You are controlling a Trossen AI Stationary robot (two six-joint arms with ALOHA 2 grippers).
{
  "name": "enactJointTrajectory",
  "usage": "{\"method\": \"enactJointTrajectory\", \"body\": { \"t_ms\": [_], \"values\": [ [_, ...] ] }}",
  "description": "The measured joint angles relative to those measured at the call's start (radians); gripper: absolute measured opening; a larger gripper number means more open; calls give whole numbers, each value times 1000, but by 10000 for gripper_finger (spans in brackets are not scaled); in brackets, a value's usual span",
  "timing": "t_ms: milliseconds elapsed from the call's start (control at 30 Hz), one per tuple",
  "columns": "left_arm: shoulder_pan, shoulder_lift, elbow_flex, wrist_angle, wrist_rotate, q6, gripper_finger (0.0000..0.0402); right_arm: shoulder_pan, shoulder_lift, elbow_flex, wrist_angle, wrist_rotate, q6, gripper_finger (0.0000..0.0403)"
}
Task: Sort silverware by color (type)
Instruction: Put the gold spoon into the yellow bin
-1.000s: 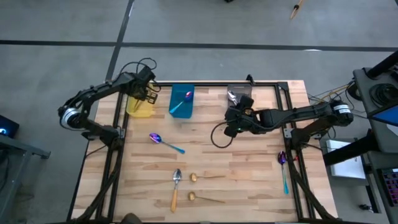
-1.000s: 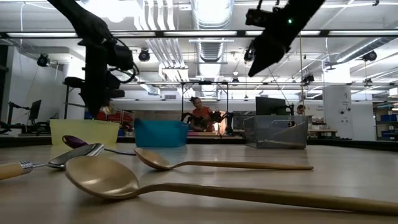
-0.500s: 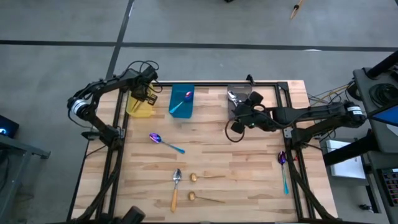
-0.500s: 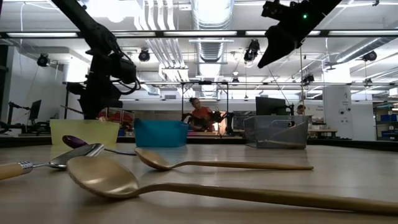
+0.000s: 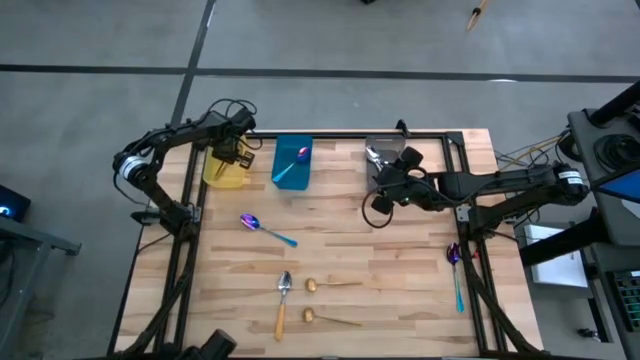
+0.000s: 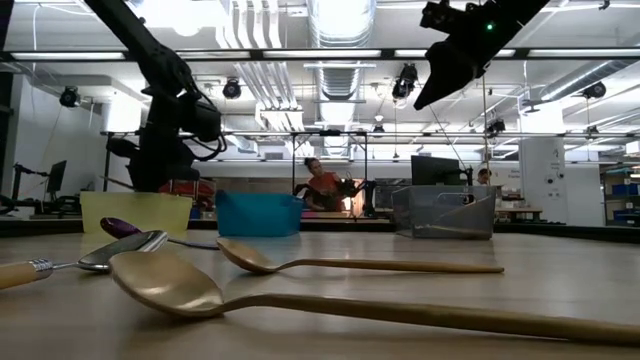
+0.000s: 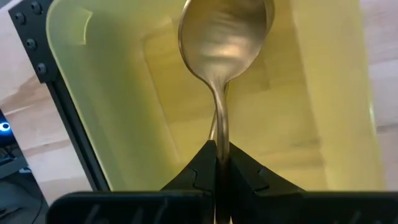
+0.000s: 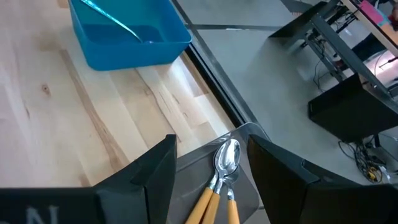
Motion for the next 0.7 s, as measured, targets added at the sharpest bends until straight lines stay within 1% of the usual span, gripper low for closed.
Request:
{"method": "enactJointTrajectory", "body": {
  "t_ms": [167, 700],
  "values": [
    [0, 2, 0, 17, -25, -9, 5, 0, 0, 0, 0, 0, 0, 187],
    [0, 3, -2, 23, -27, -9, 34, 0, 0, 0, 0, 0, -1, 187]
  ]
}}
